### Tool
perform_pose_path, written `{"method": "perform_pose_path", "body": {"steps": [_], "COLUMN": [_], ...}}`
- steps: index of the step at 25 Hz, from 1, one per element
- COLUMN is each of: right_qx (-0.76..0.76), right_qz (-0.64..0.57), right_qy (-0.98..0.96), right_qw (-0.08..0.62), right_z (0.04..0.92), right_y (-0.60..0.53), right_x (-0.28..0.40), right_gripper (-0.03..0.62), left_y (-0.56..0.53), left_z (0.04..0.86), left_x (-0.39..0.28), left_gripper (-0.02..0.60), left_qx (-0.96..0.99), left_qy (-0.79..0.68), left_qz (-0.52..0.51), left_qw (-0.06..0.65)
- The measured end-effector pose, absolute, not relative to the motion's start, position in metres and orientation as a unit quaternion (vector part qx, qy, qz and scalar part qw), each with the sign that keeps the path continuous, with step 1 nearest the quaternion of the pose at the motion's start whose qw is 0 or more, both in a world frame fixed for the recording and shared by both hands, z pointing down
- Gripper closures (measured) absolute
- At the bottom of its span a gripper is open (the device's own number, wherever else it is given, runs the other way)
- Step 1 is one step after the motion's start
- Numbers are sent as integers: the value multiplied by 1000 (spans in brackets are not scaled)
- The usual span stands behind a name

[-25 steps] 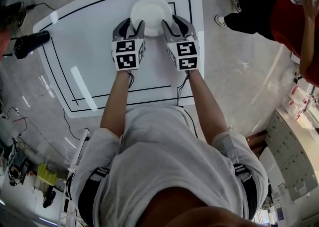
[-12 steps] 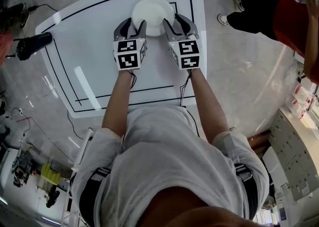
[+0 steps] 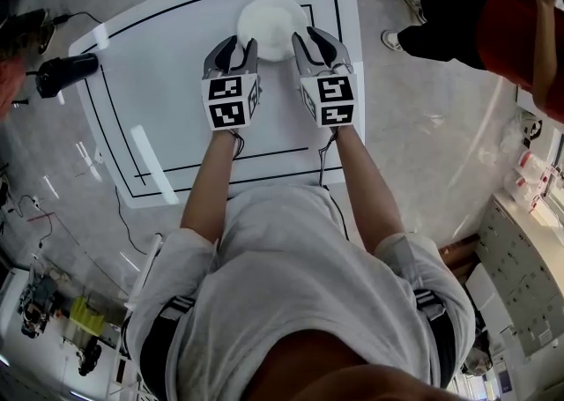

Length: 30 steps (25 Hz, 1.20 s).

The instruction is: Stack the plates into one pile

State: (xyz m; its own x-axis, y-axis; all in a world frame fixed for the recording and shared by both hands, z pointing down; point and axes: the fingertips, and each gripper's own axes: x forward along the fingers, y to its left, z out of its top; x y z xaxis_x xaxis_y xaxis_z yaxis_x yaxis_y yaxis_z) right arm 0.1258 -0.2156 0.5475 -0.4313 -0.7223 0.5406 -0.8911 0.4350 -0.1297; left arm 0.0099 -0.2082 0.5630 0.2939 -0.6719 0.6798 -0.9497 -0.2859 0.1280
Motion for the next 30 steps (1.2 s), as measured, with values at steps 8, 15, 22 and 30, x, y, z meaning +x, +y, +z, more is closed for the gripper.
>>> {"method": "perform_pose_path", "body": {"steps": [8,15,22,30], "right_qx": [511,518,542,565], "right_qz": [172,151,109,52], "right_qy": [-824,-829,-825,-820], "right_qw": [176,148,117,80], "right_z": [504,473,424,373], "right_y": [-192,-168,-128,-77], "right_x": [115,100,92,74], "right_gripper": [593,594,594,595], "left_y": [-183,-160,-125,-85], "left_z": [522,492,443,398], "left_x": [-3,-7,-16,-34], "left_gripper": [578,578,578,578], "left_qx": [768,787,814,829], "left_qy": [-550,-542,-533,-527], "left_qz": [222,199,174,126], "left_qw": [243,219,153,137]}}
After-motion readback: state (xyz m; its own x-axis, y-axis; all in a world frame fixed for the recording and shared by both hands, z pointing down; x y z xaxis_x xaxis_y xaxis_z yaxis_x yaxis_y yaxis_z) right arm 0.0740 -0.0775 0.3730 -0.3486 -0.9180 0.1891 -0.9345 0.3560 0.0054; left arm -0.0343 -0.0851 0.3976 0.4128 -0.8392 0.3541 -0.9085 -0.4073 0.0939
